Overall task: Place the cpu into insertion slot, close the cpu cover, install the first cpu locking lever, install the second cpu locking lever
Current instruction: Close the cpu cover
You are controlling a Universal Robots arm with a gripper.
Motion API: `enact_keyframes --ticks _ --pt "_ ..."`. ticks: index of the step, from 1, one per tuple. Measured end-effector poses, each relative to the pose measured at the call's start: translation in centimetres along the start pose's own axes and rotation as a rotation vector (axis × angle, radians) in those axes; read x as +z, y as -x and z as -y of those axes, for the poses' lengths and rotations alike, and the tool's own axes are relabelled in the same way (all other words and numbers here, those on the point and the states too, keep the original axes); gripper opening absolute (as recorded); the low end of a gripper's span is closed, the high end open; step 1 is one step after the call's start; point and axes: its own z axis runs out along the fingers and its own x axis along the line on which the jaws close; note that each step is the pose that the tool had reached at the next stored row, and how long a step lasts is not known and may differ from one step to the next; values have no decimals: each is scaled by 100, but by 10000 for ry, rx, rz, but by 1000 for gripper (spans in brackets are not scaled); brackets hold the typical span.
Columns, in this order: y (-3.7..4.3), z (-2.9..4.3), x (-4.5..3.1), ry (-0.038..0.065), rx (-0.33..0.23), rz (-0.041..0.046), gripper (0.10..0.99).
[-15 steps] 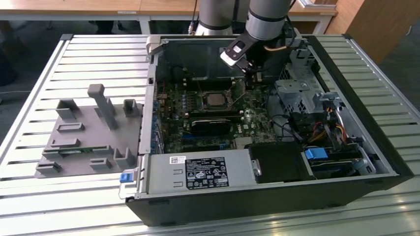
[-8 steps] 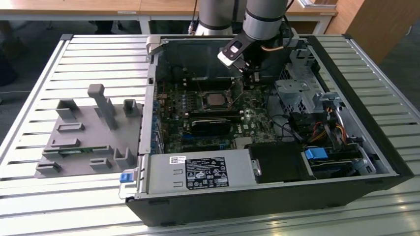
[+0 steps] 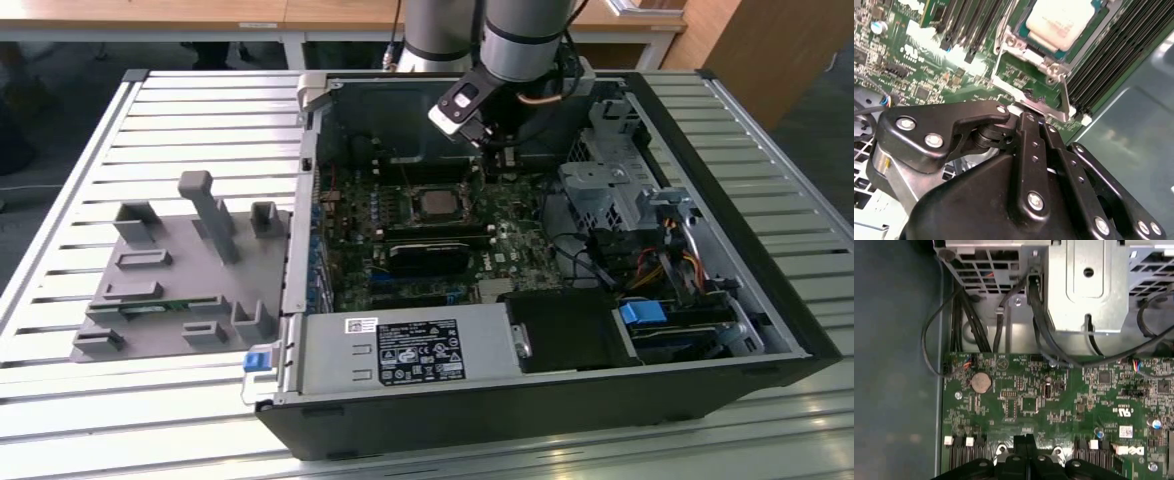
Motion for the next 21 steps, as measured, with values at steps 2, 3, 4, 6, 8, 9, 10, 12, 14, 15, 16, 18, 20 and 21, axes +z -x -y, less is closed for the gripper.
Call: enact_keyframes --ticks 2,3,4,6,8,9,10,12,14,15,16,18,20,21 --pt "0 32 0 0 0 0 106" --pt "0 50 -1 -1 -1 1 106" --pt "0 66 0 0 0 0 106" --pt "-1 101 0 0 0 0 106" --pt "-1 151 1 0 0 0 106" --pt "-1 173 1 0 0 -1 106" --pt "-1 195 2 0 0 1 106" --pt "-1 230 4 -1 0 2 106" --pt "-1 259 10 0 0 0 106" --pt "-1 275 15 0 0 0 106" --pt "0 290 19 0 1 1 106" --pt "0 326 28 -1 0 1 106" --pt "0 372 36 -1 -1 1 106" --pt "1 399 39 0 0 1 106"
